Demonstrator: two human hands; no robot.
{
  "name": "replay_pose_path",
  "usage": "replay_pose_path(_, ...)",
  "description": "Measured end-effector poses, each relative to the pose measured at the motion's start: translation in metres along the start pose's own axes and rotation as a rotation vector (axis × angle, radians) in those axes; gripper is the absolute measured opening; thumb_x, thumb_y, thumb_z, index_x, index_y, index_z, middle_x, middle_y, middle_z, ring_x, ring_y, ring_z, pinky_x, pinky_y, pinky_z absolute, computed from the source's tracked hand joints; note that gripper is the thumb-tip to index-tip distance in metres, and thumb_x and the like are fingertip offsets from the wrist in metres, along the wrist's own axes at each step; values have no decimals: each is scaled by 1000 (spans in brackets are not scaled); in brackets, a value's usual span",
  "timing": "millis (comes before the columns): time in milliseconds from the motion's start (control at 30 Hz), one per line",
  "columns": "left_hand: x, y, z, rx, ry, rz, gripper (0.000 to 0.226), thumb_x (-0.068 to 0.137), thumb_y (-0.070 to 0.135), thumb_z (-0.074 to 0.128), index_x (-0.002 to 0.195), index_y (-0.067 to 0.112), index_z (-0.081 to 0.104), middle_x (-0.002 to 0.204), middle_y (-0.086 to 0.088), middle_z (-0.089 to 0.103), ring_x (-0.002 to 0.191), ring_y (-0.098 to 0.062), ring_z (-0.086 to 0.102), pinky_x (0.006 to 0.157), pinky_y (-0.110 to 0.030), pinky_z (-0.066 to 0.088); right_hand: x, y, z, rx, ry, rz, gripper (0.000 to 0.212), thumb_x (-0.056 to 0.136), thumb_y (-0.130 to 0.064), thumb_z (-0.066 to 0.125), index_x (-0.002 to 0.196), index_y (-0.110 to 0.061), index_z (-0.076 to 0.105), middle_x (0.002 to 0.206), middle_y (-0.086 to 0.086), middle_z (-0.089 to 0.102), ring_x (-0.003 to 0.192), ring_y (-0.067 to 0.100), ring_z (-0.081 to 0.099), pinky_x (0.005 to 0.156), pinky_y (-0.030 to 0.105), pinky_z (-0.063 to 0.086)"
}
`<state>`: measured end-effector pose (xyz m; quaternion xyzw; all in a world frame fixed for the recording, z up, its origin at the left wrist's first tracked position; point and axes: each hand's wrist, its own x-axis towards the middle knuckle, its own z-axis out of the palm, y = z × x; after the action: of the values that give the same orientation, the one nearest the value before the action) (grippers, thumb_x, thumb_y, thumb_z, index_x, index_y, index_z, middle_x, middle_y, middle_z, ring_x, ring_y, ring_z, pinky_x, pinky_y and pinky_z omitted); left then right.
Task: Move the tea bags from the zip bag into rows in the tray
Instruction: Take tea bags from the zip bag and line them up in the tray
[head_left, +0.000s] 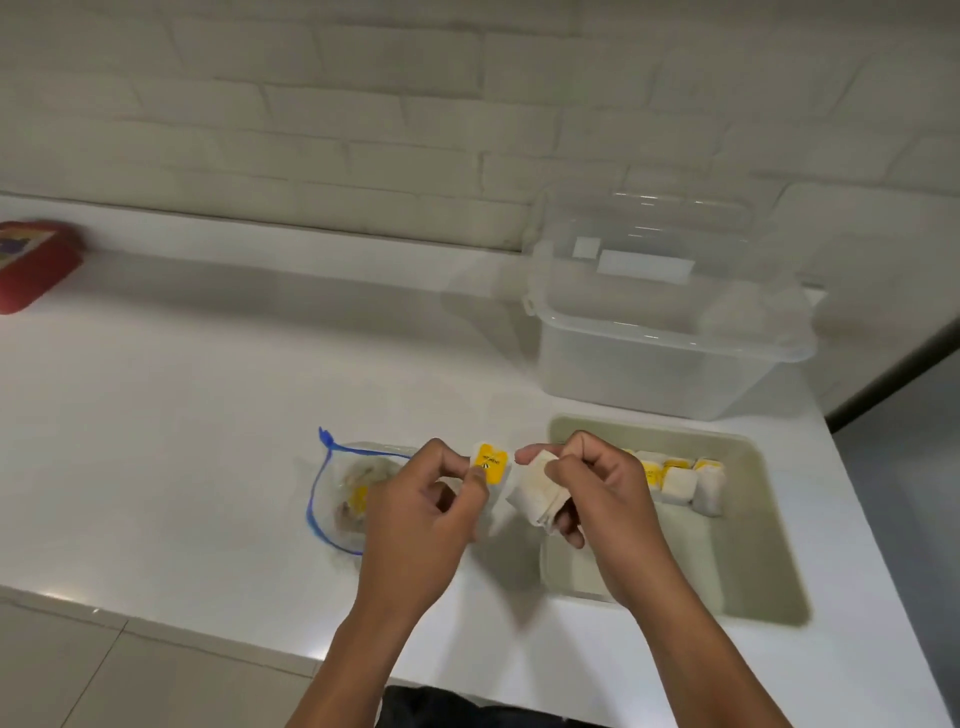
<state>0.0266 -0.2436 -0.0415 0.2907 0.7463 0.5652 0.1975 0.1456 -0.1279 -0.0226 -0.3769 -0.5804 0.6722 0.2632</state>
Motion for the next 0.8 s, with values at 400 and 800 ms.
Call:
replay_pose_path(400, -4, -13, 84, -55, -113, -113, 26, 94, 24, 69, 111, 44, 68, 89, 7, 73, 70, -23, 64, 74, -42, 56, 13, 32, -89, 94, 69, 125, 24, 93, -16, 63, 71, -15, 71, 71, 17, 50, 55, 18, 37, 43, 24, 24)
replay_pose_path(800, -1, -1, 91, 34, -62, -59, 25, 96, 17, 62, 105, 39, 55, 86, 14, 70, 70, -17, 68, 70, -39, 58, 19, 29, -83, 150, -129, 78, 14, 90, 3, 63, 87, -6, 74, 66, 5, 59, 54, 11, 43, 42, 23, 31)
